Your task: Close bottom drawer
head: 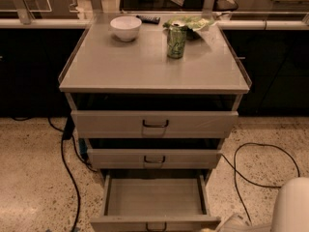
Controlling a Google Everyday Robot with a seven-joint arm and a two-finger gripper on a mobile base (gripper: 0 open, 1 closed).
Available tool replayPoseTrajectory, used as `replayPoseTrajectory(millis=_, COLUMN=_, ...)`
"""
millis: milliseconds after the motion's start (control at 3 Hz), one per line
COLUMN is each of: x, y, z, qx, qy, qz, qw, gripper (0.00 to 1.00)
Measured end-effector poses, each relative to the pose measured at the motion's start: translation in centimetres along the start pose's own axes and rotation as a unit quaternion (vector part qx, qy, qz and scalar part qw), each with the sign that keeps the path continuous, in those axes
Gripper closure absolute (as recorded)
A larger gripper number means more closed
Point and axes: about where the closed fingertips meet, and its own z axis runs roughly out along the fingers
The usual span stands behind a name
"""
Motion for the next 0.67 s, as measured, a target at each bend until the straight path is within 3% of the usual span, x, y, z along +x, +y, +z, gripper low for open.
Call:
replayPoseTrajectory(millis=333, x=-0.4, y=-2.1, z=-0.5, qx=0.016, qy=-0.029, qz=0.027, qw=0.9991, gripper=0.0)
replayPoseTrajectory(millis=667, x=-0.2, y=-4.7, z=-1.1, qx=0.022, qy=-0.07, qz=0.073, qw=0.9947, gripper=0.0)
